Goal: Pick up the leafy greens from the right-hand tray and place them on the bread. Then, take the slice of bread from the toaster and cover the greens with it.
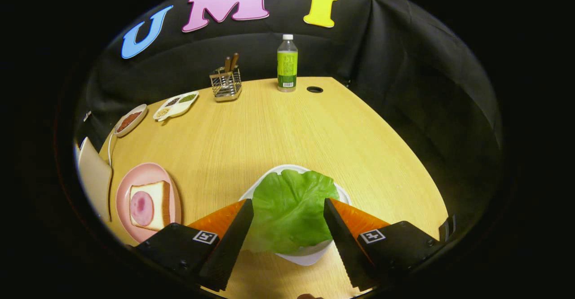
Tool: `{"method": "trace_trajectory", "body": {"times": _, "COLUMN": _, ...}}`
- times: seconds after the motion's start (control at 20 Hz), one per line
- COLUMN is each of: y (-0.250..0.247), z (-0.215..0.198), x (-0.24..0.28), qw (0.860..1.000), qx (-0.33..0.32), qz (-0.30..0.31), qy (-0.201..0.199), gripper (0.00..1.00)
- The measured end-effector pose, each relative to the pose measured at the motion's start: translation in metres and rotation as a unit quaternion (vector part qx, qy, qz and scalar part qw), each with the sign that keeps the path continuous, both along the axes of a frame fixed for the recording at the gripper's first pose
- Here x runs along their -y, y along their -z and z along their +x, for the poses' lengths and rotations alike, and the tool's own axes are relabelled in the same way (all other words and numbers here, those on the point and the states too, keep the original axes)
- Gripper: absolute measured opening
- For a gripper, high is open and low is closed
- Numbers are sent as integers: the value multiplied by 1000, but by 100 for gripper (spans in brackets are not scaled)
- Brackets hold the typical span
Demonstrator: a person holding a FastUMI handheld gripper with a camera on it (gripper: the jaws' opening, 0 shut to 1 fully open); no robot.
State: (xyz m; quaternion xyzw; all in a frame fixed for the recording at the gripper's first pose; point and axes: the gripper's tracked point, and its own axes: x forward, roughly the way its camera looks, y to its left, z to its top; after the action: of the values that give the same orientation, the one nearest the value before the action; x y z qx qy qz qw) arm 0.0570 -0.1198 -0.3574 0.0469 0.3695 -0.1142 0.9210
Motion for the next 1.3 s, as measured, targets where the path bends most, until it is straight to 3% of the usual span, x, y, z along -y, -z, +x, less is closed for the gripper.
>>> {"method": "trace_trajectory", "body": {"times": 0.5, "y": 29, "z": -1, "x": -3, "qw": 998, "qx": -43, "qz": 38, "qy": -10, "gripper": 96}}
{"method": "trace_trajectory", "body": {"times": 0.55, "y": 28, "z": -3, "x": -2, "qw": 998, "qx": -43, "qz": 33, "qy": -13, "gripper": 94}}
{"method": "trace_trajectory", "body": {"times": 0.6, "y": 28, "z": -3, "x": -2, "qw": 998, "qx": -43, "qz": 33, "qy": -16, "gripper": 85}}
{"method": "trace_trajectory", "body": {"times": 0.85, "y": 29, "z": -2, "x": -2, "qw": 998, "qx": -47, "qz": 30, "qy": -34, "gripper": 75}}
{"method": "trace_trajectory", "body": {"times": 0.9, "y": 30, "z": -1, "x": -1, "qw": 998, "qx": -47, "qz": 32, "qy": -35, "gripper": 46}}
{"method": "trace_trajectory", "body": {"times": 1.05, "y": 28, "z": -1, "x": 0, "qw": 997, "qx": -45, "qz": 35, "qy": -48, "gripper": 40}}
{"method": "trace_trajectory", "body": {"times": 1.1, "y": 28, "z": 0, "x": -1, "qw": 997, "qx": -39, "qz": 42, "qy": -54, "gripper": 22}}
{"method": "trace_trajectory", "body": {"times": 1.15, "y": 28, "z": 0, "x": -1, "qw": 996, "qx": -37, "qz": 53, "qy": -57, "gripper": 22}}
{"method": "trace_trajectory", "body": {"times": 1.2, "y": 28, "z": 2, "x": 0, "qw": 996, "qx": -36, "qz": 64, "qy": -58, "gripper": 13}}
{"method": "trace_trajectory", "body": {"times": 1.3, "y": 26, "z": 2, "x": -2, "qw": 993, "qx": -38, "qz": 81, "qy": -71, "gripper": 8}}
